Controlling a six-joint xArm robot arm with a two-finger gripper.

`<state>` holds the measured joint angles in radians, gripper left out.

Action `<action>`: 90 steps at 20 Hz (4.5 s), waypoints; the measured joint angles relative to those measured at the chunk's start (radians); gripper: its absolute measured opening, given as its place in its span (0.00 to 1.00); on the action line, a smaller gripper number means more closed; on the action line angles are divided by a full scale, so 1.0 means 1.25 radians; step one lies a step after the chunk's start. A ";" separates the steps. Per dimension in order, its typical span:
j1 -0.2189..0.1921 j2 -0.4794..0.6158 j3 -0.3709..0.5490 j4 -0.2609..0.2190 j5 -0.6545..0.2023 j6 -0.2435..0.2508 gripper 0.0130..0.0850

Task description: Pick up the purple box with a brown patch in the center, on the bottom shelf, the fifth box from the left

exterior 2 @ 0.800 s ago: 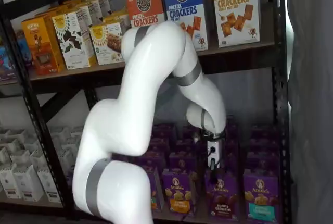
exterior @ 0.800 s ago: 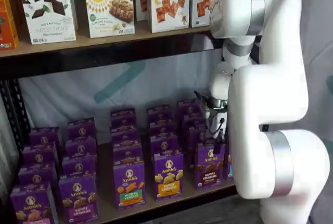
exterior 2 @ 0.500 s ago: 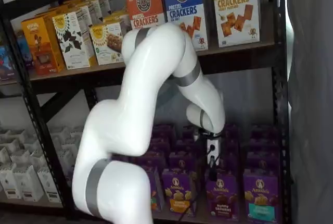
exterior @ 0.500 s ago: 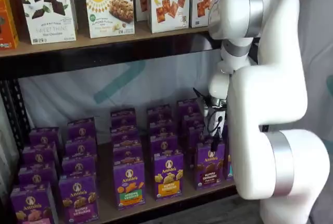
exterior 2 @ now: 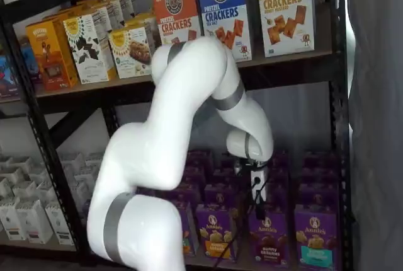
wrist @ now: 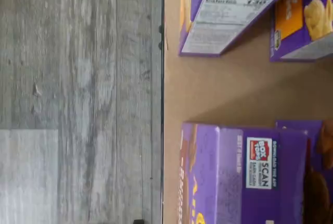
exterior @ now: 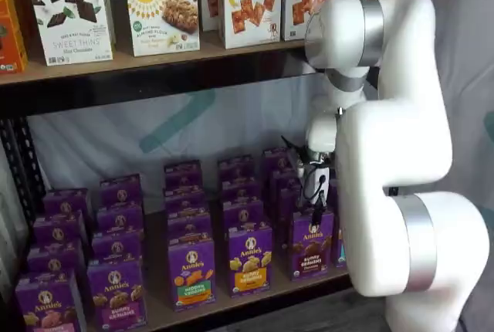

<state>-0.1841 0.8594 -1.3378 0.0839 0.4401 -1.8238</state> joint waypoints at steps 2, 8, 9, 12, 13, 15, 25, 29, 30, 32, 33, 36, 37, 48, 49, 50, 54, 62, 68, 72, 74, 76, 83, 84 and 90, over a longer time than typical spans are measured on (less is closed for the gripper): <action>-0.002 0.019 -0.022 -0.026 0.007 0.021 1.00; 0.000 0.067 -0.084 -0.081 0.031 0.072 1.00; 0.001 0.073 -0.092 -0.095 0.035 0.085 1.00; 0.006 0.092 -0.116 -0.133 0.047 0.124 1.00; 0.008 0.097 -0.120 -0.143 0.048 0.134 1.00; 0.011 0.107 -0.129 -0.160 0.048 0.153 1.00; 0.019 0.135 -0.144 -0.183 0.040 0.181 1.00; 0.019 0.140 -0.145 -0.184 0.040 0.183 0.89; 0.019 0.140 -0.145 -0.183 0.040 0.182 0.89; 0.019 0.141 -0.146 -0.180 0.044 0.180 0.83; 0.020 0.141 -0.147 -0.178 0.045 0.178 0.78; 0.020 0.141 -0.145 -0.176 0.044 0.177 0.67; 0.020 0.140 -0.144 -0.176 0.042 0.177 0.67; 0.020 0.136 -0.137 -0.177 0.035 0.178 0.44; 0.021 0.136 -0.136 -0.177 0.033 0.178 0.44; 0.021 0.135 -0.135 -0.177 0.030 0.178 0.44; 0.020 0.134 -0.133 -0.177 0.030 0.178 0.44; 0.019 0.127 -0.125 -0.190 0.033 0.189 0.22; 0.016 0.114 -0.108 -0.193 0.035 0.188 0.22; 0.016 0.093 -0.071 -0.206 0.012 0.201 0.22; 0.017 0.078 -0.047 -0.197 0.005 0.194 0.22; 0.018 0.056 -0.015 -0.185 0.001 0.184 0.22; 0.020 -0.032 0.112 -0.134 -0.021 0.142 0.22; 0.022 -0.047 0.131 -0.135 -0.023 0.144 0.22; 0.034 -0.138 0.241 -0.170 -0.021 0.190 0.22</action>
<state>-0.1411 0.6864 -1.0360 -0.1287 0.4136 -1.5857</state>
